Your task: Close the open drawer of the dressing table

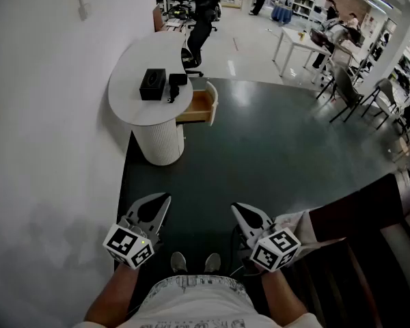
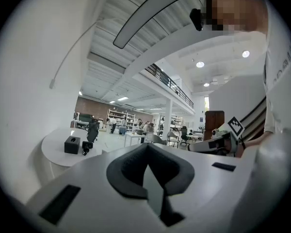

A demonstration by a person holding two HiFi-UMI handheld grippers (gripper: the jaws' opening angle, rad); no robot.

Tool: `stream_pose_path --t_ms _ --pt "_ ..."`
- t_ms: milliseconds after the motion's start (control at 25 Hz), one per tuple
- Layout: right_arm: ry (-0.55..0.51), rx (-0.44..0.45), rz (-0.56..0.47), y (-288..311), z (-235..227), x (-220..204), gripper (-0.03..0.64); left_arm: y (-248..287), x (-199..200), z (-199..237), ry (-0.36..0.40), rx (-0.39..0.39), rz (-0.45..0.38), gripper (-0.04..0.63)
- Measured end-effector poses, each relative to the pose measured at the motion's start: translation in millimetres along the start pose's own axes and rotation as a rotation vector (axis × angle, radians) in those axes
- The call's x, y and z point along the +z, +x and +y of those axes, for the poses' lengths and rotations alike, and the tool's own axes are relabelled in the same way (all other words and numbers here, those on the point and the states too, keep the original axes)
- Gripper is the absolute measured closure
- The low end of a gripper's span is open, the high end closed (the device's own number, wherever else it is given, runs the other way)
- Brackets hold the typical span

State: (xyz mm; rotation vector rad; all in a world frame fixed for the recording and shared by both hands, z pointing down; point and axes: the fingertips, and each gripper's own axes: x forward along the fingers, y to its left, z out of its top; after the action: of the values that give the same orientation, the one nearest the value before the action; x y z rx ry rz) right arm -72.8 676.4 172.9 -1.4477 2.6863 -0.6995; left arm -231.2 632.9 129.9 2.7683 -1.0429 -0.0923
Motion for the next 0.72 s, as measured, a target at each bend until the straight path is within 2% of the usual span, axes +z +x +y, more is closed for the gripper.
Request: stream_pose_path --t_ms 720 --pt "-0.013 -0.018 0.009 5.9 -10.0 -2.2 0.609 9.7 -6.8 1.4 0.006 0.008 0.019 0.580"
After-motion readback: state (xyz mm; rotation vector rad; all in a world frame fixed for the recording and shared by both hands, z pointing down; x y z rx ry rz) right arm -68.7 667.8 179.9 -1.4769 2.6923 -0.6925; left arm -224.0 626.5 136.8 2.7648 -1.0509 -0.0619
